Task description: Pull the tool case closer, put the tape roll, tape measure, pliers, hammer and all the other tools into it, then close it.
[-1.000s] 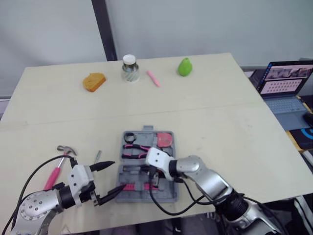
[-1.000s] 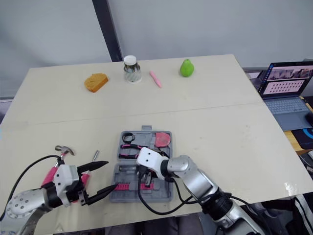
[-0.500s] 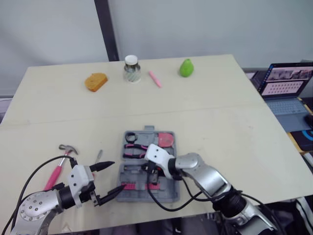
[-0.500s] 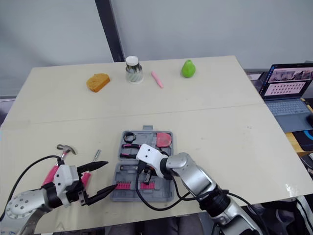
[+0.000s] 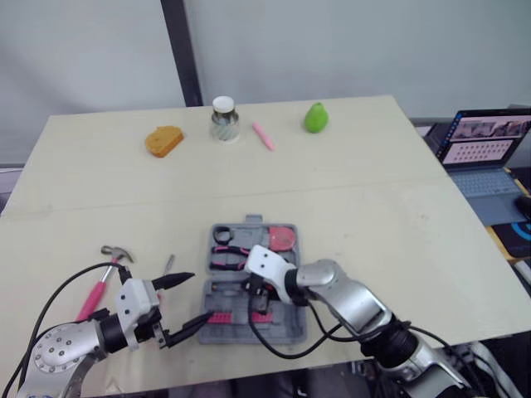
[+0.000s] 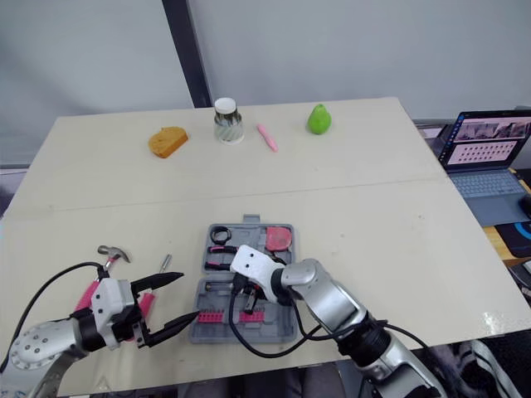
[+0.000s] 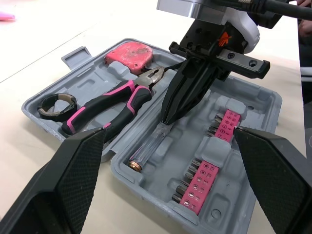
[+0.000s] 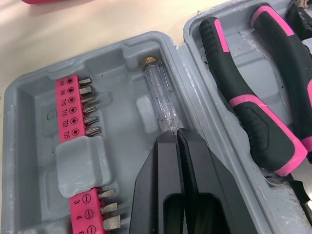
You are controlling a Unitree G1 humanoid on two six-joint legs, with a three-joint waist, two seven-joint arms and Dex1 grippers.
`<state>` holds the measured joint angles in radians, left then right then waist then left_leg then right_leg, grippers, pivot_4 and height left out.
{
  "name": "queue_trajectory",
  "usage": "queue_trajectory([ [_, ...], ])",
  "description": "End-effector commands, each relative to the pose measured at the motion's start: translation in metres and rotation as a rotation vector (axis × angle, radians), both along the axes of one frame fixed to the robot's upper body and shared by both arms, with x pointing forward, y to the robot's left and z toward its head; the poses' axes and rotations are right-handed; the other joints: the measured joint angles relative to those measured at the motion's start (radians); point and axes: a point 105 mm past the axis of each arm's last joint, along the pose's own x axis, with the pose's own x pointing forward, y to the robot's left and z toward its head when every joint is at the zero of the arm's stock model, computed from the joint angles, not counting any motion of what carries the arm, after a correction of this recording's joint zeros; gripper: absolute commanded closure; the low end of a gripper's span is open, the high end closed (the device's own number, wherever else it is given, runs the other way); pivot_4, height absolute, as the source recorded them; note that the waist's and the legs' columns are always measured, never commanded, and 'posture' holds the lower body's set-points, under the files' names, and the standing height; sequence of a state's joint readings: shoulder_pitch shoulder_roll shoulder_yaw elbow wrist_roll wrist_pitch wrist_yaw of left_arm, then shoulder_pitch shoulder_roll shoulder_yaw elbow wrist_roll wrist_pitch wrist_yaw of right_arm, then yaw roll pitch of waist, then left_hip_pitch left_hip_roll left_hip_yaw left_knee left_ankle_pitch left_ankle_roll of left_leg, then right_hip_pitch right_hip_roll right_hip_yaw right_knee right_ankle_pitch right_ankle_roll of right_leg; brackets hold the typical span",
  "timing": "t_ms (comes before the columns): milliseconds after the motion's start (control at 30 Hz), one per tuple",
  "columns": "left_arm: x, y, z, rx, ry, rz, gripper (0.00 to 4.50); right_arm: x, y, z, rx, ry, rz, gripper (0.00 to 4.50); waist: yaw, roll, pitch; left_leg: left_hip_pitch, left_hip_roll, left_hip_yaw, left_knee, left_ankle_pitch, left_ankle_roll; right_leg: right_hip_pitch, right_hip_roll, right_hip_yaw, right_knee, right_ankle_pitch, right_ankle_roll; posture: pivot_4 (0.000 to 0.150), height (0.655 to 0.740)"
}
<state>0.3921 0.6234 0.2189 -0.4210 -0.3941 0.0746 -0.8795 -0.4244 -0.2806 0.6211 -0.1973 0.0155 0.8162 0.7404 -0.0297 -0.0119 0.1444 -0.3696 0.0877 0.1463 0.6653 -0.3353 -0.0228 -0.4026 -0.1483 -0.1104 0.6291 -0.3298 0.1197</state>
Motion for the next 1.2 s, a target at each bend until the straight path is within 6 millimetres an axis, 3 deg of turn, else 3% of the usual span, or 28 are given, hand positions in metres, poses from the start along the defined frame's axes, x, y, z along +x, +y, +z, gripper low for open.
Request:
queue_trajectory([
  [33,0.000,-0.002,0.009,0.004,-0.033,-0.017,0.00,-0.014,-0.028,-0.057,-0.196,0.162,-0.067,4.39,0.000,0.000,-0.002,0.000,0.000,0.000,0.000,0.000,0.000,0.000,0.000,0.000,0.000,0.000,0.000,0.150,0.7400],
  [567,0.002,-0.002,0.009,0.006,-0.032,-0.018,0.00,-0.021,-0.027,-0.076,-0.207,0.212,-0.074,4.39,-0.001,0.002,-0.011,0.007,0.001,-0.001,-0.001,-0.002,0.001,0.007,0.000,-0.001,-0.002,0.000,0.000,0.150,0.7400],
  [700,0.002,-0.001,0.009,0.007,-0.033,-0.019,0.00,-0.014,-0.009,-0.046,-0.038,0.128,-0.027,4.39,-0.002,0.002,-0.011,0.013,0.003,-0.001,-0.003,-0.007,0.004,0.011,0.000,-0.001,-0.003,-0.001,-0.001,0.150,0.7400],
  [900,0.010,-0.001,0.012,-0.011,-0.042,0.006,0.00,0.000,-0.003,0.021,0.255,0.007,0.017,4.39,0.000,0.003,0.000,0.012,0.004,0.000,-0.003,-0.008,0.000,0.007,0.001,-0.001,-0.003,0.000,-0.001,0.150,0.7400],
  [1000,0.023,0.007,0.017,-0.046,-0.031,0.070,0.00,0.011,-0.020,0.072,0.426,-0.060,-0.015,4.39,0.001,0.002,0.004,0.002,0.004,0.001,0.000,-0.007,-0.001,-0.001,0.001,-0.002,-0.002,0.000,0.000,0.150,0.7400],
  [1033,0.027,0.010,0.017,-0.052,-0.028,0.089,0.00,0.013,-0.027,0.081,0.452,-0.069,-0.027,4.39,0.002,0.003,0.005,-0.002,0.004,0.001,0.001,-0.007,-0.001,-0.006,0.001,-0.002,-0.001,0.000,0.000,0.150,0.7400],
  [1100,0.035,0.021,0.016,-0.054,0.012,0.133,0.00,0.013,-0.058,0.096,0.484,-0.066,-0.069,4.39,0.003,0.002,0.005,-0.004,0.004,0.003,0.002,-0.006,-0.001,-0.007,0.001,-0.003,0.000,0.001,0.001,0.150,0.7400],
  [1200,0.042,0.047,0.014,-0.037,0.074,0.193,0.00,0.006,-0.117,0.097,0.442,-0.039,-0.173,4.39,0.015,0.001,0.006,-0.005,0.004,0.005,0.001,-0.007,0.000,-0.006,0.001,-0.007,-0.002,0.001,0.001,0.150,0.7400],
])
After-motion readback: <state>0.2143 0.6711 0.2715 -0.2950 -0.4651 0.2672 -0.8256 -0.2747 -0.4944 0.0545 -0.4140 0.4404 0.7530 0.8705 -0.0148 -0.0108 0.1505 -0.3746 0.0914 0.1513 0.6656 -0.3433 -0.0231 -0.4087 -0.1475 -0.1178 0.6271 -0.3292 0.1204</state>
